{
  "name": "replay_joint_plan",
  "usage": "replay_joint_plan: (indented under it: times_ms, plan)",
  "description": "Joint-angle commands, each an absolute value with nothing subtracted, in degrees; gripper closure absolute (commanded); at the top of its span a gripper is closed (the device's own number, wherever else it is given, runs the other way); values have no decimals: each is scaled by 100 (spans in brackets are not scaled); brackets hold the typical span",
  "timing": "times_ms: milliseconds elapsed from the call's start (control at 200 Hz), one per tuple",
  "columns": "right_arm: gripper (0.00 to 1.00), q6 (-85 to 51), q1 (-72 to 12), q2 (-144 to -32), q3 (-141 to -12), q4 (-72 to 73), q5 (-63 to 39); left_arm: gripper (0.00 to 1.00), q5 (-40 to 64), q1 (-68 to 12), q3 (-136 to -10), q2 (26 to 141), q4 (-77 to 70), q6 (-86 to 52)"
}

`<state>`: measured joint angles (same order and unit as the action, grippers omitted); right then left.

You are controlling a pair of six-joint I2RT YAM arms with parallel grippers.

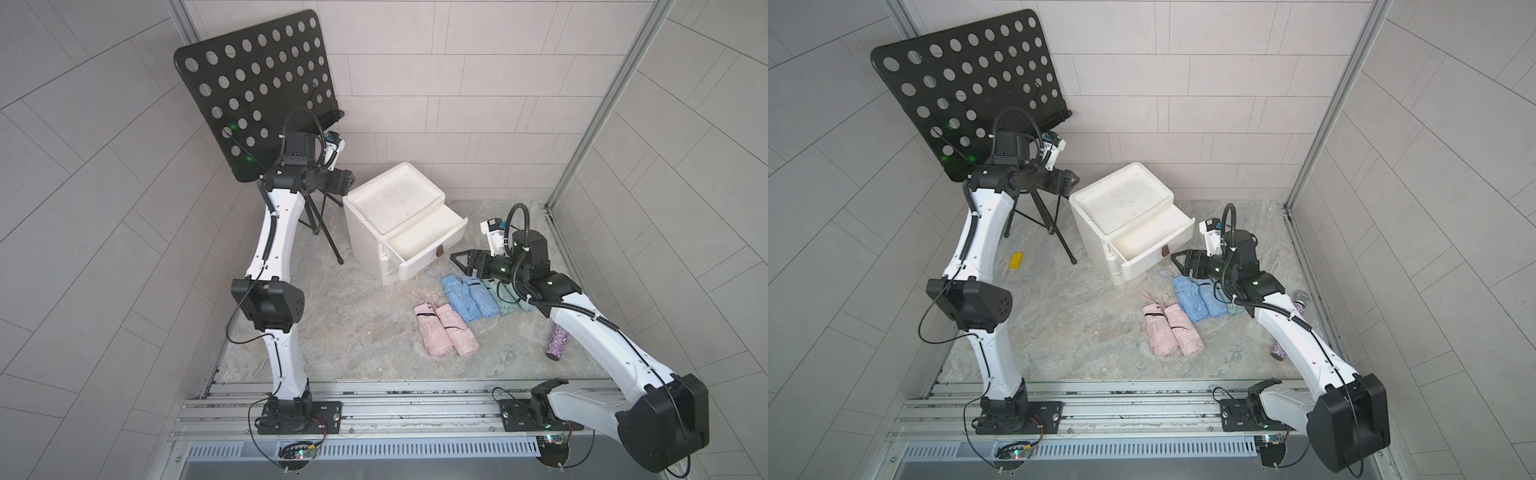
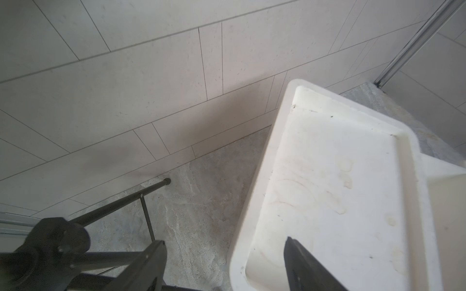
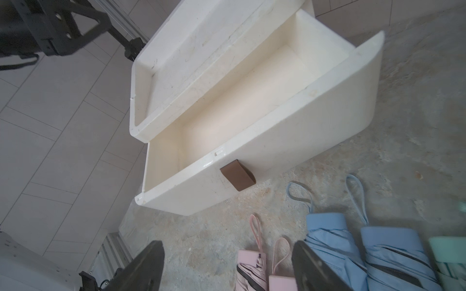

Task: Place the umbrella in the drawer by color
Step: Open the drawer in the storage box, then pick up the umbrella from the center of the board.

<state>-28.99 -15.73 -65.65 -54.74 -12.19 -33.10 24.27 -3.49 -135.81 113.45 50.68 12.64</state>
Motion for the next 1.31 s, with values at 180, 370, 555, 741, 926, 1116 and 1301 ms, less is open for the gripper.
replay_joint_plan:
  times_ms: [180,370,555,741,926,1116,1301]
  plan:
    - [17,-2066,-1887,-6072,-5796,-3310,-2800,20,3829,-162,-11906,9653,5790,1224]
    - [18,-2052,-2416,-5956,-5674,-4021,-2404,20,4482,-132,-10255,8678,6123,1448]
    - [18,-2277,-3023,-5819,-5409,-4270,-2065,20,5190,-132,-8721,8149,6424,1711]
    - [19,-2592,-3662,-5961,-5096,-4062,-1683,20,5595,-140,-7716,7887,6469,1931]
    - [21,-2763,-4131,-6493,-4971,-3728,-1300,20,5929,-138,-7127,7651,6394,1972]
    - [21,-2821,-4466,-7310,-5173,-3586,-1004,20,5957,-150,-6965,7432,6572,2177]
    - [21,-2917,-4734,-8002,-5384,-3358,-726,20,5952,-175,-6755,7437,6592,2258]
